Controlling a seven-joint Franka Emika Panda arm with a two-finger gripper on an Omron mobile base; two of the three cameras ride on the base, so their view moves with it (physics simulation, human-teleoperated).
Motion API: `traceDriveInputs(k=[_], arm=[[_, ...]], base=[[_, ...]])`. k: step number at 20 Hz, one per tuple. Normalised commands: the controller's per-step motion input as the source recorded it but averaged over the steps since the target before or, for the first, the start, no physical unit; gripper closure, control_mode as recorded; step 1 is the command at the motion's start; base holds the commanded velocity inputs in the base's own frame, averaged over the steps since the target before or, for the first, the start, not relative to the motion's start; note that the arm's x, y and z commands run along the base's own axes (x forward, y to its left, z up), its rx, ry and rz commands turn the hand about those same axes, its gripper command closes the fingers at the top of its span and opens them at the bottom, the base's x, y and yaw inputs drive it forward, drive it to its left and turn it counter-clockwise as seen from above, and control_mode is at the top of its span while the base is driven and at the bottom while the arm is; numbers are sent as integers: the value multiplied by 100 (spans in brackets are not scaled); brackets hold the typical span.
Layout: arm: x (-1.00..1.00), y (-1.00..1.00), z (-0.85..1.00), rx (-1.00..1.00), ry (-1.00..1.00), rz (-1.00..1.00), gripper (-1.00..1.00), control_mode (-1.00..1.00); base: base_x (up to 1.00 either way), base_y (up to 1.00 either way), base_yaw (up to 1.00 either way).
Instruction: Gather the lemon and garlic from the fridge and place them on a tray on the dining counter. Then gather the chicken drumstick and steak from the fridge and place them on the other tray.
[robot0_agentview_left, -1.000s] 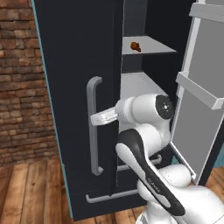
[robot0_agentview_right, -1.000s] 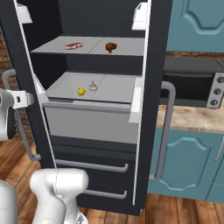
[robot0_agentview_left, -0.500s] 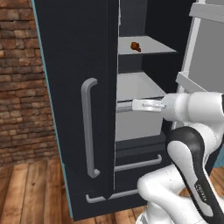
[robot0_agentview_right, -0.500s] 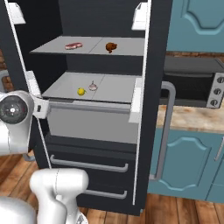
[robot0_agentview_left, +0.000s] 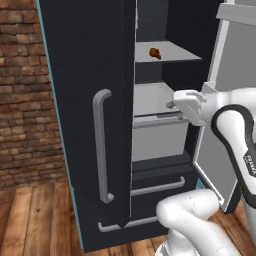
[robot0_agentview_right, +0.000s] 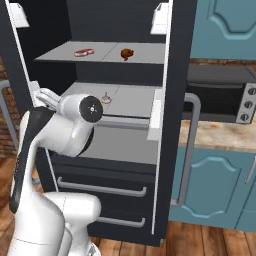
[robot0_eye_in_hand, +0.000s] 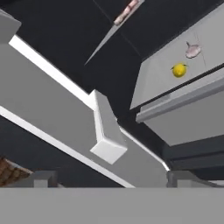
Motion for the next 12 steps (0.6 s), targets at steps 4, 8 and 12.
traceDriveInputs(k=[4,8,12], arm=[[100,25,-12,14,19,23,-100,-100],[99,48,-3,10,15,16,-100,-100],[48,73,-1,4,10,12,-100,-100]], base=[[0,0,0],[0,0,0],[0,0,0]])
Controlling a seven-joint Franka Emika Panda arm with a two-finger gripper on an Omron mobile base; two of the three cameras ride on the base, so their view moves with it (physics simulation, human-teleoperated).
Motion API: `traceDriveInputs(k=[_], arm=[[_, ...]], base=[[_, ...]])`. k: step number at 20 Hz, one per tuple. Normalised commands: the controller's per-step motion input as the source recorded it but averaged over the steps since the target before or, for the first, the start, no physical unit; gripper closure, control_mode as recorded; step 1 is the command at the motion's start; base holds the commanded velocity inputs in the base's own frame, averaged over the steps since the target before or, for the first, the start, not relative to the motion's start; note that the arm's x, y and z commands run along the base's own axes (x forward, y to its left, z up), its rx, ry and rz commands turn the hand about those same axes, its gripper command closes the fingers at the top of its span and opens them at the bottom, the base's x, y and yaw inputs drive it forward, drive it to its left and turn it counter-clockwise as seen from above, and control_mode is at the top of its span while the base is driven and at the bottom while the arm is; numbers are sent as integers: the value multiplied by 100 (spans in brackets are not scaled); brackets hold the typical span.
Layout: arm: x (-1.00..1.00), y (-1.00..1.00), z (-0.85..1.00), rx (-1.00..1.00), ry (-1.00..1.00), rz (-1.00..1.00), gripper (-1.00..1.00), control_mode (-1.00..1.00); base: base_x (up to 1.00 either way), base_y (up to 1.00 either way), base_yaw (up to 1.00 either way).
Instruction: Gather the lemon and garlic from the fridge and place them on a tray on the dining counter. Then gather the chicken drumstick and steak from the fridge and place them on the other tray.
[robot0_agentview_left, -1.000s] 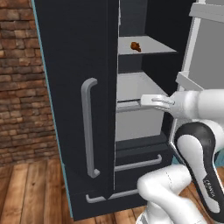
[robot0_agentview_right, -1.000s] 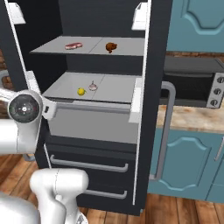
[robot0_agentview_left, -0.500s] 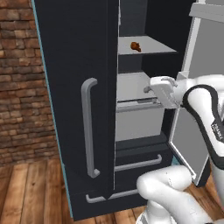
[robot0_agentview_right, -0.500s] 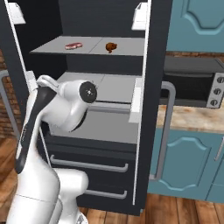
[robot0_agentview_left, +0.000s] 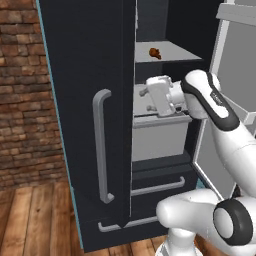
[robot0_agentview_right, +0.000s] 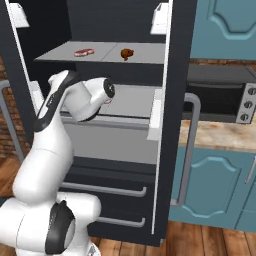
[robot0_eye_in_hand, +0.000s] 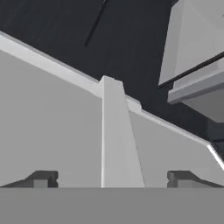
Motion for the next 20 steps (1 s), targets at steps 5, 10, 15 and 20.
traceDriveInputs(k=[5,10,15,20], arm=[[2,83,-3,0,4,9,-100,-100],[-3,94,-4,0,4,9,-100,-100],[-17,96,-6,0,6,13,-100,-100],[-22,99,-13,0,3,15,-100,-100]], base=[[0,0,0],[0,0,0],[0,0,0],[0,0,0]])
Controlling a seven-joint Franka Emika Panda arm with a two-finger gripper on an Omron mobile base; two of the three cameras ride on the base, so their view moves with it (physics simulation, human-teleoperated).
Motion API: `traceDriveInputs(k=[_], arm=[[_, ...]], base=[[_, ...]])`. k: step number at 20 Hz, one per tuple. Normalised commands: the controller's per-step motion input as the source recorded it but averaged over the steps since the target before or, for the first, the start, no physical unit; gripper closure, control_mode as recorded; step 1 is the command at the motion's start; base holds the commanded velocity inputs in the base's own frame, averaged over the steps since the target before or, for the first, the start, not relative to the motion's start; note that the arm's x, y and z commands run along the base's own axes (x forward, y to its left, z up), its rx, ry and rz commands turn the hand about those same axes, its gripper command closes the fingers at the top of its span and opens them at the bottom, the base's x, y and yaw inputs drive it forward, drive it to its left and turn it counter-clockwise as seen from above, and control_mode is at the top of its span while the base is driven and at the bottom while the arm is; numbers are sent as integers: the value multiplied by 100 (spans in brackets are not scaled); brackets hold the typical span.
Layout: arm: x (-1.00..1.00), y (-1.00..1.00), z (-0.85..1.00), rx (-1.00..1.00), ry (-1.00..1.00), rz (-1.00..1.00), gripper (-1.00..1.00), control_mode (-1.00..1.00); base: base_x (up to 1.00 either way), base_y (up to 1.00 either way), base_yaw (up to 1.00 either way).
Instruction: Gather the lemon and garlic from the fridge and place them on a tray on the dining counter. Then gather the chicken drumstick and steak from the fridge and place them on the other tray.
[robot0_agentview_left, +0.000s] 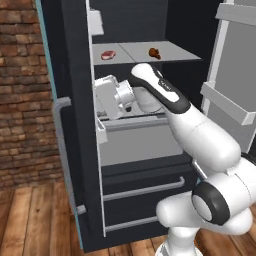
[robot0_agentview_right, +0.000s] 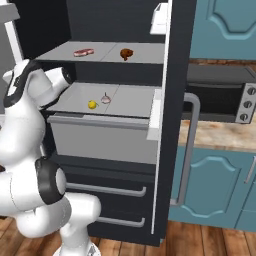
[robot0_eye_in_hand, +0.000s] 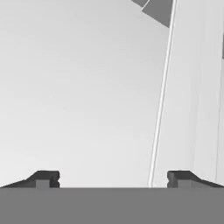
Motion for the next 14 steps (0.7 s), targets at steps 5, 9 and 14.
traceDriveInputs(k=[5,9,14], arm=[[-27,90,-11,-3,1,7,-100,-100],[-45,20,-1,-7,-2,-1,-100,-100],[-74,-59,15,-17,-23,-2,-100,-100]], base=[[0,0,0],[0,0,0],[0,0,0]])
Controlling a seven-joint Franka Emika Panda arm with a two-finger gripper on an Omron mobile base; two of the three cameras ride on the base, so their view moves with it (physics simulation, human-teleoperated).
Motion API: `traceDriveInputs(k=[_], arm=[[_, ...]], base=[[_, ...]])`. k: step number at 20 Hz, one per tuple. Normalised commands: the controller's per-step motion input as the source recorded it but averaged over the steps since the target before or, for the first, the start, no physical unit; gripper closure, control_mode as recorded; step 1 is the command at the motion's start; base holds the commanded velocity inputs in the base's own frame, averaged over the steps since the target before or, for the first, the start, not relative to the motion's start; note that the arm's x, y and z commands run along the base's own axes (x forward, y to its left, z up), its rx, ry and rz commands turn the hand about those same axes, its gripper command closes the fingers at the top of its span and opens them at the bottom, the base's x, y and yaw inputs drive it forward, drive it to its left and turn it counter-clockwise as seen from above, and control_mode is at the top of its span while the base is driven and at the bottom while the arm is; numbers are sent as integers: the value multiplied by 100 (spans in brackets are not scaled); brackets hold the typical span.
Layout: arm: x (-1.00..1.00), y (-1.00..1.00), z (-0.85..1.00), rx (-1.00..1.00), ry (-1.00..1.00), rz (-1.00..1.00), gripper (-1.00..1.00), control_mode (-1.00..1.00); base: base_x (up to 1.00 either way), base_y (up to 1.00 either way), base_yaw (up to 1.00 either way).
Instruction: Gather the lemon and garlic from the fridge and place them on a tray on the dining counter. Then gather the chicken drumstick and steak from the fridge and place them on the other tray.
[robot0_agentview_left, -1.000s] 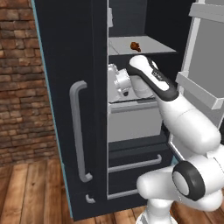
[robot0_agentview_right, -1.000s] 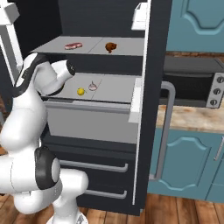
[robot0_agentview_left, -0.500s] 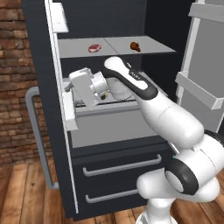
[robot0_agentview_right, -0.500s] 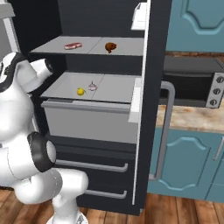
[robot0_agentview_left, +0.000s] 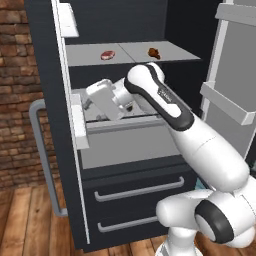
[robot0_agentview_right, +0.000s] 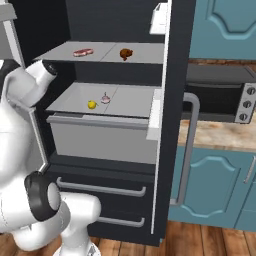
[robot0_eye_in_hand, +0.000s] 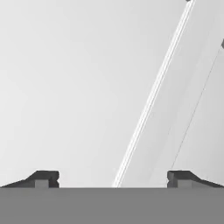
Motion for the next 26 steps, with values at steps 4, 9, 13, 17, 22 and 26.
traceDriveInputs(k=[4,9,13,17,22,26], arm=[[-74,-84,15,-15,-24,-4,-100,-100],[-64,-85,0,-20,-24,-10,-100,-100],[-72,-79,0,-20,-21,-16,-100,-100],[-69,-67,0,-17,-15,-29,-100,-100],[-51,-68,0,-15,-6,-28,-100,-100],[-19,-61,-11,-7,1,-16,-100,-100]], base=[[0,0,0],[0,0,0],[0,0,0],[0,0,0],[0,0,0],[0,0,0]])
